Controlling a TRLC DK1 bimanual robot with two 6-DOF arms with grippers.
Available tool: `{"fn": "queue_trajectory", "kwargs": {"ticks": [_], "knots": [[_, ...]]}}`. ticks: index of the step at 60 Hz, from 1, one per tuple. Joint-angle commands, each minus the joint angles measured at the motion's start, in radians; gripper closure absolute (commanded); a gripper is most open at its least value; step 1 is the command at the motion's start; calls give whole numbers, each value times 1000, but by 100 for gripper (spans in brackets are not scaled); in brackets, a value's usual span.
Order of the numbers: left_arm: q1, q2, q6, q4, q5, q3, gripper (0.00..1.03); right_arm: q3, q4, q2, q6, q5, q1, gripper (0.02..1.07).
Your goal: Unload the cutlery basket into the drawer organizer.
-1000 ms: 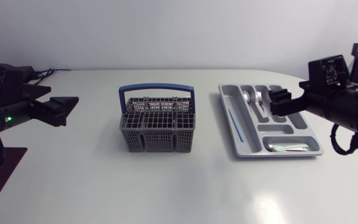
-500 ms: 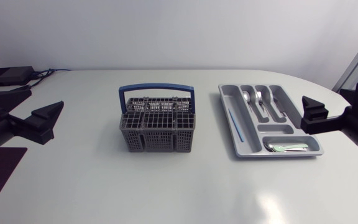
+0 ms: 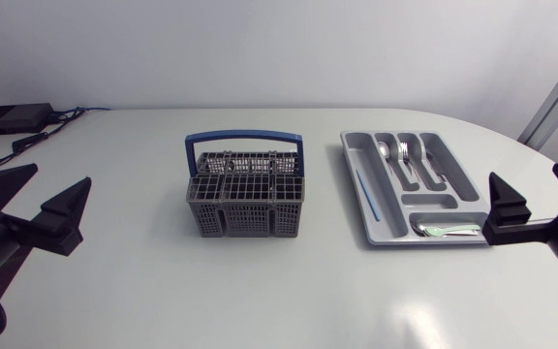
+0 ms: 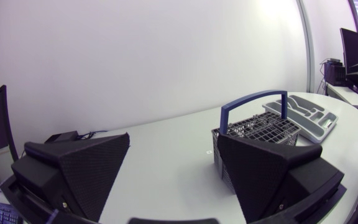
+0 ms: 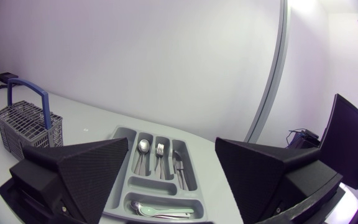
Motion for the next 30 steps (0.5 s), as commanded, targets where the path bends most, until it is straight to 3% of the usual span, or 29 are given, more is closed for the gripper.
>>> {"fn": "queue_trajectory", "kwargs": {"ticks": [1,30], "knots": [[-14,-46,-46,10,-22,-51,5,-49,-4,-41,50,-7,0,6],[-78,-302,-179,6,-165,-252,5,-235,-15,-264,208,-67,12,6]]}}
